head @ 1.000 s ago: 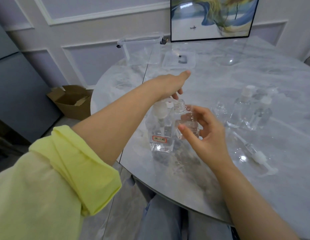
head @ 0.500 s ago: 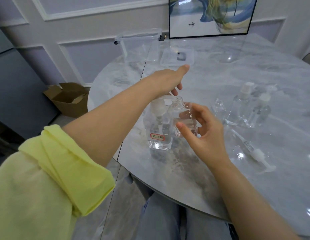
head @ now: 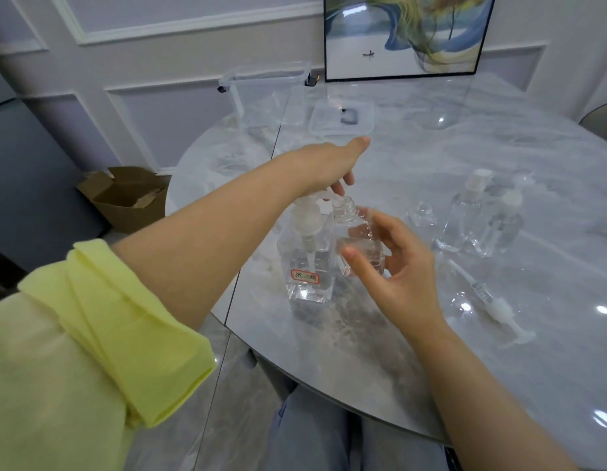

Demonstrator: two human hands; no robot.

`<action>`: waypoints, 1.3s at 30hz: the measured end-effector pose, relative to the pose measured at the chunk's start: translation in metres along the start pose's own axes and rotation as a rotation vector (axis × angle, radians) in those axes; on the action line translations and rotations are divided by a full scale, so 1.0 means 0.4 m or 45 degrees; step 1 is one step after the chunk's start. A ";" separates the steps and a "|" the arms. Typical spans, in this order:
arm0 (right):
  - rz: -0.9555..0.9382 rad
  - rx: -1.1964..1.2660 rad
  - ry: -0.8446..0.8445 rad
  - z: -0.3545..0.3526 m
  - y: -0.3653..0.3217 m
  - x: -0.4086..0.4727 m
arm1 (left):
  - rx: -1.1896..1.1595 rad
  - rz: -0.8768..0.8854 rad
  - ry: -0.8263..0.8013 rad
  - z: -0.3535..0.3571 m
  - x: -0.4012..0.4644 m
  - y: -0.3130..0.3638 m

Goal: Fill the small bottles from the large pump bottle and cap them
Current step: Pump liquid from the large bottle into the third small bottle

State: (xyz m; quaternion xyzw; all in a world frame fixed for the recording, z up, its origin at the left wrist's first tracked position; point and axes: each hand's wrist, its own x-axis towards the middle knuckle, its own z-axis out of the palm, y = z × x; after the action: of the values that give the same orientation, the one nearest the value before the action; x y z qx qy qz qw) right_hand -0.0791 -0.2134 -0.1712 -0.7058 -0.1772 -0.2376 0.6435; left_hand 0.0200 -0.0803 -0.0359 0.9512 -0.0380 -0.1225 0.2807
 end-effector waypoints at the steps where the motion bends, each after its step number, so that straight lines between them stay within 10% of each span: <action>1: 0.000 0.000 -0.006 0.001 -0.001 0.001 | 0.002 0.003 0.005 -0.002 -0.001 0.000; 39: -0.126 -0.033 -0.042 -0.005 0.009 0.002 | -0.059 -0.099 -0.010 0.004 0.003 -0.015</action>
State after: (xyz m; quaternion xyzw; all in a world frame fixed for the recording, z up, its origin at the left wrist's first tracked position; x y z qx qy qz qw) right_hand -0.0766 -0.2160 -0.1737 -0.7082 -0.2193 -0.2597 0.6188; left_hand 0.0208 -0.0763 -0.0407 0.9446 0.0008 -0.1381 0.2976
